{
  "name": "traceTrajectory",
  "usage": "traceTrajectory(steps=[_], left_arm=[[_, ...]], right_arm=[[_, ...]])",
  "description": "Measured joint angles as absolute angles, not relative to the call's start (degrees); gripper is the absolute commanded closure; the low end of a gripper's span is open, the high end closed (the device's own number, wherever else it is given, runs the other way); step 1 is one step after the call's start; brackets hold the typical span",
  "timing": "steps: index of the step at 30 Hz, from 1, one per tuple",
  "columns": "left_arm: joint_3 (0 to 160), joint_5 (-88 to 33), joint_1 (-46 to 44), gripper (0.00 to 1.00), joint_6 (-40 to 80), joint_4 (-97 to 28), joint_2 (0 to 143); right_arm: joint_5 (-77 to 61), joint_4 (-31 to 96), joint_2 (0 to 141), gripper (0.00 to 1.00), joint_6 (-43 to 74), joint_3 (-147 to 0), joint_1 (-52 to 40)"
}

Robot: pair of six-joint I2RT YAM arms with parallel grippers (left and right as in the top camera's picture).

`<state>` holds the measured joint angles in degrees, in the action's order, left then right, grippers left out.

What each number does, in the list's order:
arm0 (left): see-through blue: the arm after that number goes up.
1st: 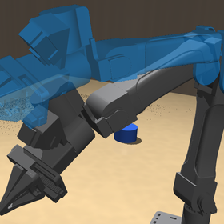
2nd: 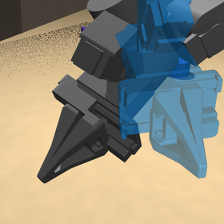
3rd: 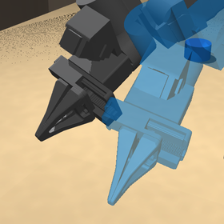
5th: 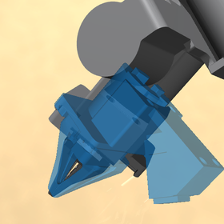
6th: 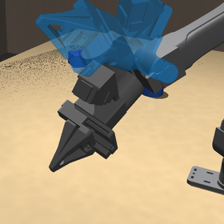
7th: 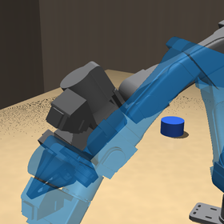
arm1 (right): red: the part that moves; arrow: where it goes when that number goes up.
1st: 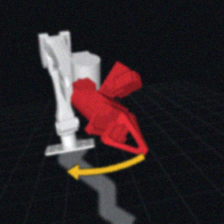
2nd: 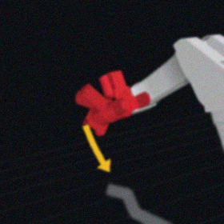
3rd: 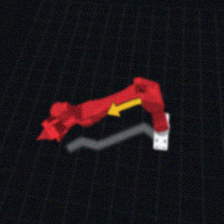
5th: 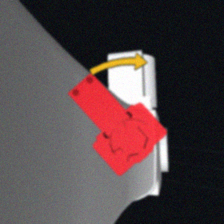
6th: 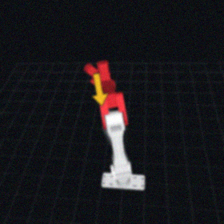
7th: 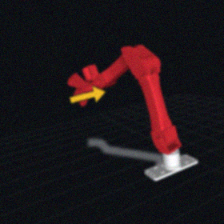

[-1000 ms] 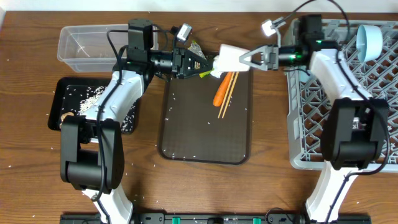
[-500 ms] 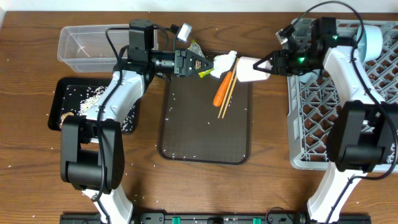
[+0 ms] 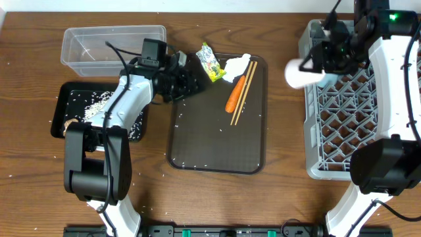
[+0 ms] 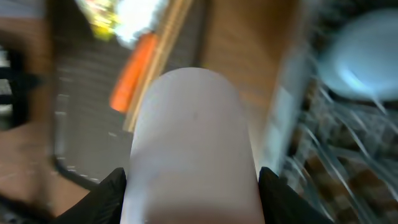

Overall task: Sort waste into correct bins and load items into the dishwasher rack
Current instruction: 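Carry the pink cup right and set it in the dish rack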

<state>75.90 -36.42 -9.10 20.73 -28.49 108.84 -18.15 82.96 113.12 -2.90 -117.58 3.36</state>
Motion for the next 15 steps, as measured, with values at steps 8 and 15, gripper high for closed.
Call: traceTrajectory(steps=[8,15], left_arm=[[75.88,-26.35,-9.1,0.48,20.71,-31.14,108.84],[75.88,-24.58,-9.1,0.49,20.69,-31.81,108.84]], right_arm=[[-3.31,85.67,113.12,0.67,3.99,-117.58,5.87],[1.63,85.69,113.12,0.68,6.59,-117.58,7.42]])
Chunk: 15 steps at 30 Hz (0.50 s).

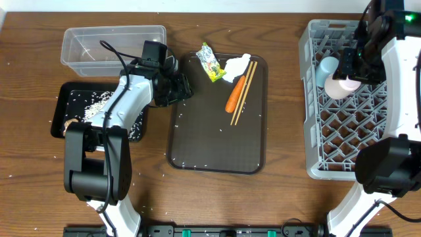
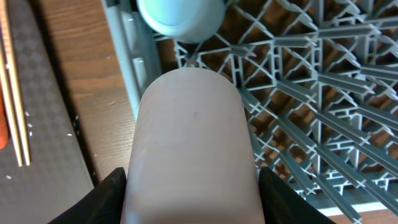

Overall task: Sort waste into correct bins and load items into the dishwasher rack
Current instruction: 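Carry the pink cup right and set it in the dish rack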

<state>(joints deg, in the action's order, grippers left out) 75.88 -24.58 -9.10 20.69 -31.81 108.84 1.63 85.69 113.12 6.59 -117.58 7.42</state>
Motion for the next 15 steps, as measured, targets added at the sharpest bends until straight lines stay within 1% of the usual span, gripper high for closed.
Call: traceTrajectory(steps=[5,10,13,14,15], left_arm=[[75.88,-24.03,-9.1,0.48,20.69,-32.53,108.84],[75.88,-23.92,-9.1,0.48,20.69,-32.77,108.84],[75.88,-23.79,-9.1,0.49,20.69,-32.8,108.84],[75.88,-23.79,-9.1,0.49,20.69,-32.8,108.84],[75.88,-23.79,-9.1,0.49,20.69,-32.8,108.84]], right_arm=[[3.38,84.71,113.12,0.67,7.09,-116.01,7.64],[3.92,82.5,113.12,0.67,7.22,-111.11,7.7],[4.01,80.86,113.12,0.65,7.22,-108.51,7.7],[4.08,80.2,113.12,0.6,7.22,-107.66,7.7],[4.12,79.59,113.12,0.52,7.22,-106.91,7.7]])
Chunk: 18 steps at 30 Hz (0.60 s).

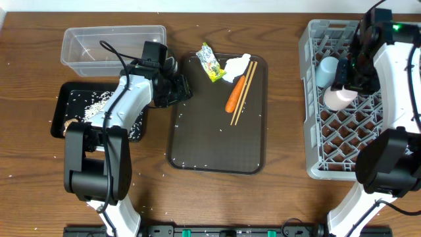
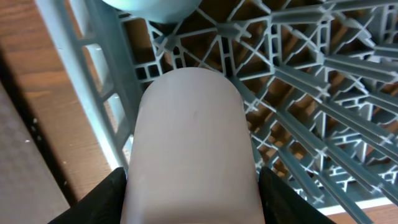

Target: Sort waste into correct bins and load items into the dishwasher rack

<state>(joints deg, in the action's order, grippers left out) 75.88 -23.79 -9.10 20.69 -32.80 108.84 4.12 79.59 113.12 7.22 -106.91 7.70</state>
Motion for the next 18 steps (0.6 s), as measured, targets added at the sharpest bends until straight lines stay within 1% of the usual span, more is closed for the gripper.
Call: traceTrajectory(steps=[1,2,6,12,18], left_arm=[[75.88,-23.79,-9.1,0.49,20.69,-32.82,108.84],[75.88,-23.77,-9.1,0.48,20.69,-32.8,108.84],[75.88,-23.79,-9.1,0.48,20.69,-32.82,108.84],[75.88,-23.79,-9.1,0.48,20.69,-32.82,108.84],[75.88,-23.77,-9.1,0.48,20.69,-32.91,108.84]], right_arm=[[4.12,78.94,113.12,0.4,7.25,-106.1,7.7],[4.05,78.37,113.12,0.31,7.57,-105.45,7.7],[4.03,76.64,113.12,0.13,7.66,-104.07,7.7],[2.72,75.02,113.12,0.05,7.66,-104.03,7.7],[-1.54,74.96,113.12,0.03,6.42,-104.18,7.64]])
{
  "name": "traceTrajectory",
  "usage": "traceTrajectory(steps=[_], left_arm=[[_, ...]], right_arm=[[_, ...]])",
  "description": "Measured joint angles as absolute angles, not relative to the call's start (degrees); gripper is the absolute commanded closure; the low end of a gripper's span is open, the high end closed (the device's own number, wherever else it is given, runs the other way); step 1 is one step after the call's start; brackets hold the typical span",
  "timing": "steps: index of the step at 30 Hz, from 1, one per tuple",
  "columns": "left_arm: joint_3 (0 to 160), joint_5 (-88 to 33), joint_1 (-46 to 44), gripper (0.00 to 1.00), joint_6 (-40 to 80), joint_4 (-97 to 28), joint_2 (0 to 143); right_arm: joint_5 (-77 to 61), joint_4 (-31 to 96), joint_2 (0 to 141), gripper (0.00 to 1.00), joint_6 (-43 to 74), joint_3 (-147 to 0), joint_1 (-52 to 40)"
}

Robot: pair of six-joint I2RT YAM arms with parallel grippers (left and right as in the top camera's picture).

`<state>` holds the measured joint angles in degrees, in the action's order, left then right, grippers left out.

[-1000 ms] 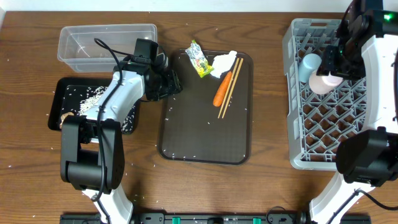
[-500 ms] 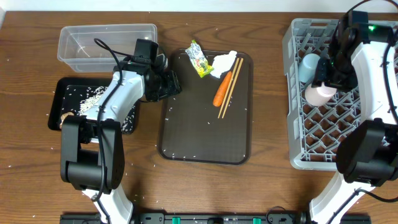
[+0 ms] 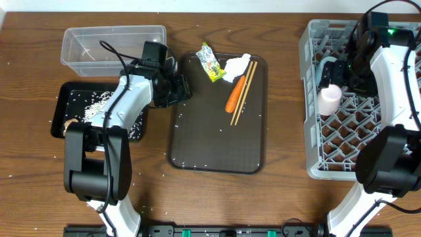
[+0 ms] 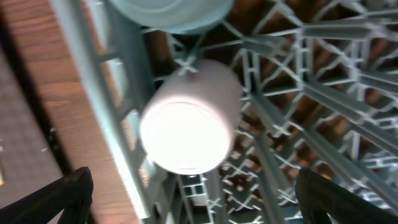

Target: Sort waste into correct bins and load items into the dishwasher rack

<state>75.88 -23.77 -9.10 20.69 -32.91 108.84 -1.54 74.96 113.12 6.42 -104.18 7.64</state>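
Note:
A pink cup [image 3: 329, 96] [image 4: 189, 124] stands in the left column of the grey dishwasher rack [image 3: 355, 138], just in front of a light blue cup [image 3: 326, 68] [image 4: 169, 12]. My right gripper [image 3: 337, 80] [image 4: 194, 202] is open above the pink cup and holds nothing. On the dark tray [image 3: 217, 148] lie a carrot [image 3: 235, 94], chopsticks [image 3: 244, 91], a yellow wrapper [image 3: 209, 62] and a white crumpled napkin [image 3: 237, 66]. My left gripper [image 3: 176, 87] sits at the tray's upper left edge; its jaws are too dark to read.
A clear plastic bin [image 3: 112, 43] stands at the back left. In front of it is a black tray [image 3: 72, 99] holding rice. Rice grains are scattered over the wooden table. The rack's wall [image 4: 93, 93] runs along the left of the pink cup.
My right gripper has let go of the pink cup, which now stands in the rack, and has drawn back above it. The left arm has not moved.
My right gripper held the pink cup over the table left of the rack. Then it held the cup over the rack beside the blue cup, then lower against the rack's left column. Now the cup stands there and the gripper is open. The left gripper shifted slightly left.

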Motion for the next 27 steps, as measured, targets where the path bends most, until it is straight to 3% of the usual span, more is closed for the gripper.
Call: traceTrajectory(steps=[4,13,17,23,27], left_arm=[[75.88,-23.75,-9.15,0.36,20.51,-33.01,108.84],[75.88,-23.55,-10.9,0.33,19.44,-33.01,108.84],[75.88,-22.26,-12.25,0.25,19.27,-33.01,108.84],[75.88,-20.21,-14.09,0.22,19.2,-32.99,108.84],[75.83,-19.09,-15.44,0.13,17.98,-31.07,108.84]], right_arm=[[-6.87,74.83,113.12,0.02,4.45,-105.93,7.33],[-15.18,68.99,108.75,0.01,0.75,-108.77,-0.25],[-17.23,66.02,107.57,0.01,-0.47,-109.19,-5.82],[-16.8,62.67,107.63,0.01,-0.62,-109.23,-12.8],[-13.1,61.87,107.68,0.01,1.17,-109.23,-14.94]])
